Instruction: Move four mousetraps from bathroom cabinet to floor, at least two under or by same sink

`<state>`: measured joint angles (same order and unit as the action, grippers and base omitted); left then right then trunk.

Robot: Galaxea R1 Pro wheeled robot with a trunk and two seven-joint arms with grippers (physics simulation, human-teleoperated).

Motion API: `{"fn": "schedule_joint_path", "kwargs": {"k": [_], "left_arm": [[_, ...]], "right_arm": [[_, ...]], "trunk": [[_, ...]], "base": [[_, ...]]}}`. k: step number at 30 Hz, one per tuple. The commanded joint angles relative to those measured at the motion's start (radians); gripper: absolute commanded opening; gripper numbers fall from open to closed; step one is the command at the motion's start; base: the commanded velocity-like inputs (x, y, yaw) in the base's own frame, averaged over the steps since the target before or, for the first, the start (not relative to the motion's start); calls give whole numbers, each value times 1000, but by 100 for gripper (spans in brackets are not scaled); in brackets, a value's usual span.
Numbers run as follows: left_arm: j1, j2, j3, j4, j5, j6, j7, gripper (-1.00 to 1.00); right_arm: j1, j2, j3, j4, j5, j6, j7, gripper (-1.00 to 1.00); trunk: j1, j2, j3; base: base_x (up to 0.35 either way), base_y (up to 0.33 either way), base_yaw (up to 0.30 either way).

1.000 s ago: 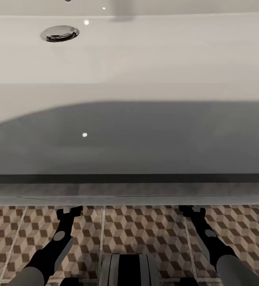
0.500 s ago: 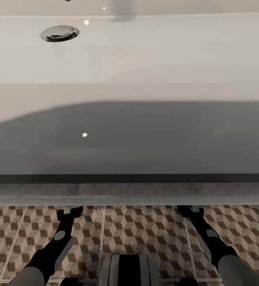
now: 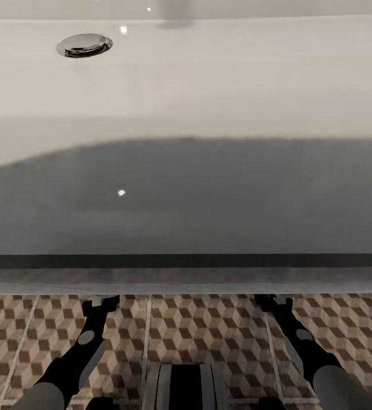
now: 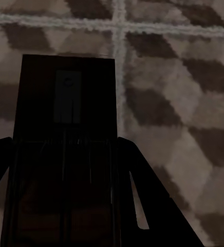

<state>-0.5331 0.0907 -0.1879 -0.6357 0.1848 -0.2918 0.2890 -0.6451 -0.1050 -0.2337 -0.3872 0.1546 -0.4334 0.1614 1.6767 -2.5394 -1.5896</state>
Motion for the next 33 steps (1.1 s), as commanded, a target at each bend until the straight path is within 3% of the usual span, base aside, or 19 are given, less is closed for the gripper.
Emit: {"fn": "schedule_joint_path", "kwargs": {"k": [1, 4, 33], "left_arm": [[-1, 2, -8, 0, 10, -4, 7, -100], [-1, 3, -8, -1, 10, -4, 6, -100], [-1, 2, -8, 0, 9, -4, 4, -100]], "right_arm": [[-1, 1, -9, 1, 9, -4, 6, -100], [-1, 1, -9, 1, 9, -4, 6, -100], [-1, 1, -10, 1, 2, -4, 6, -100]], "trunk": [[0, 0, -4], [2, -1, -16], [2, -1, -16]], "base": [[0, 0, 0], [0, 0, 0], [0, 0, 0]]}}
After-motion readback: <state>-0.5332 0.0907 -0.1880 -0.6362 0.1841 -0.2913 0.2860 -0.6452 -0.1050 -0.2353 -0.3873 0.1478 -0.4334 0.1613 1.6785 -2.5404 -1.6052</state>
